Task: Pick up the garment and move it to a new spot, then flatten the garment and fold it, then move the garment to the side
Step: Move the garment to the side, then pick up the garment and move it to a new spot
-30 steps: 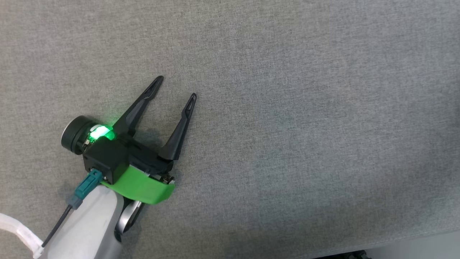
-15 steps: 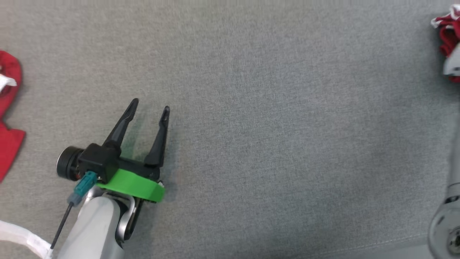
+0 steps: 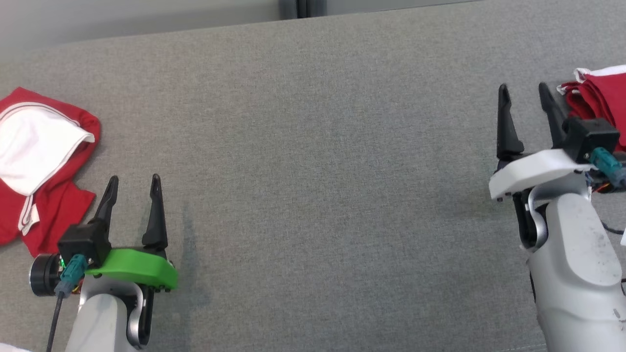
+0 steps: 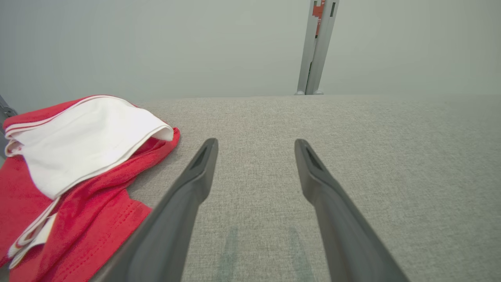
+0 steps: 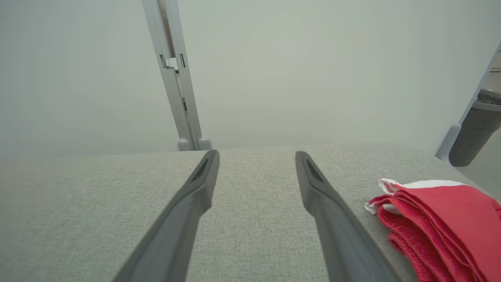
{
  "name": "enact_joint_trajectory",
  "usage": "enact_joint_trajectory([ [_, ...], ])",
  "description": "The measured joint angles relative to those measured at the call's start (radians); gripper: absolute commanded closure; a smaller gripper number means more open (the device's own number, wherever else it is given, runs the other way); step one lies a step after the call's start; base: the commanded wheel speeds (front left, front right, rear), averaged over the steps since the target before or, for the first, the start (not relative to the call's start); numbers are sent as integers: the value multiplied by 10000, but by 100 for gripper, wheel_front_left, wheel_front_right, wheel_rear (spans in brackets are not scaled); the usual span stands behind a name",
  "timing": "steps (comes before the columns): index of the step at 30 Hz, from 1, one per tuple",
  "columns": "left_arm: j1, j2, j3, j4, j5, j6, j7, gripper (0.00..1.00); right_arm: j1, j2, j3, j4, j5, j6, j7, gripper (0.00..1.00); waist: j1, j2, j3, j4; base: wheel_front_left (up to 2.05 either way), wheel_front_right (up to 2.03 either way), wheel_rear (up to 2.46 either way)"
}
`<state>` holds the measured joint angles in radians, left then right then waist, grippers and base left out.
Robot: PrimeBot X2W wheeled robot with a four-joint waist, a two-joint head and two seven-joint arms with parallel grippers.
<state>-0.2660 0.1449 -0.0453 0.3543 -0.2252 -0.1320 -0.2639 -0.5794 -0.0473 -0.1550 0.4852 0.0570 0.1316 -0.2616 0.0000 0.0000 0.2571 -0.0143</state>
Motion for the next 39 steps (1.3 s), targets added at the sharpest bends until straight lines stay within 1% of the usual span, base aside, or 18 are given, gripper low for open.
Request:
enact_joint_trajectory([
  [3,265,-128,412,293,196,0,0,0,716,-23,489,-148,426,0,-2,0,0,0,-334,86,0,0,0],
  [6,527,-247,562,418,360,0,0,0,1439,-10,899,-211,861,0,0,0,-1,0,-662,151,0,0,0],
  [11,1168,-489,982,479,527,0,0,0,2551,-10,1237,-146,1404,0,-2,0,-1,0,-1221,227,0,0,0],
  [14,1569,-617,1041,456,652,0,0,0,2979,-15,1369,-119,1478,0,-2,0,0,0,-1523,261,0,0,0],
  [20,1805,-734,1185,502,809,0,0,0,3276,-17,1478,-96,1549,0,-2,0,-1,0,-1888,371,0,0,0],
  [26,1827,-823,1379,581,836,0,0,0,3282,-15,1657,-71,1549,0,-2,0,-1,0,-1846,615,0,0,0],
  [32,1613,-890,1802,832,711,0,0,0,3105,-15,2011,-29,1538,0,0,0,0,0,-1668,1170,0,0,0],
  [39,1512,-918,2389,1193,602,0,0,0,2730,-13,2516,151,1643,0,-2,0,-1,0,-1459,2263,0,0,0],
])
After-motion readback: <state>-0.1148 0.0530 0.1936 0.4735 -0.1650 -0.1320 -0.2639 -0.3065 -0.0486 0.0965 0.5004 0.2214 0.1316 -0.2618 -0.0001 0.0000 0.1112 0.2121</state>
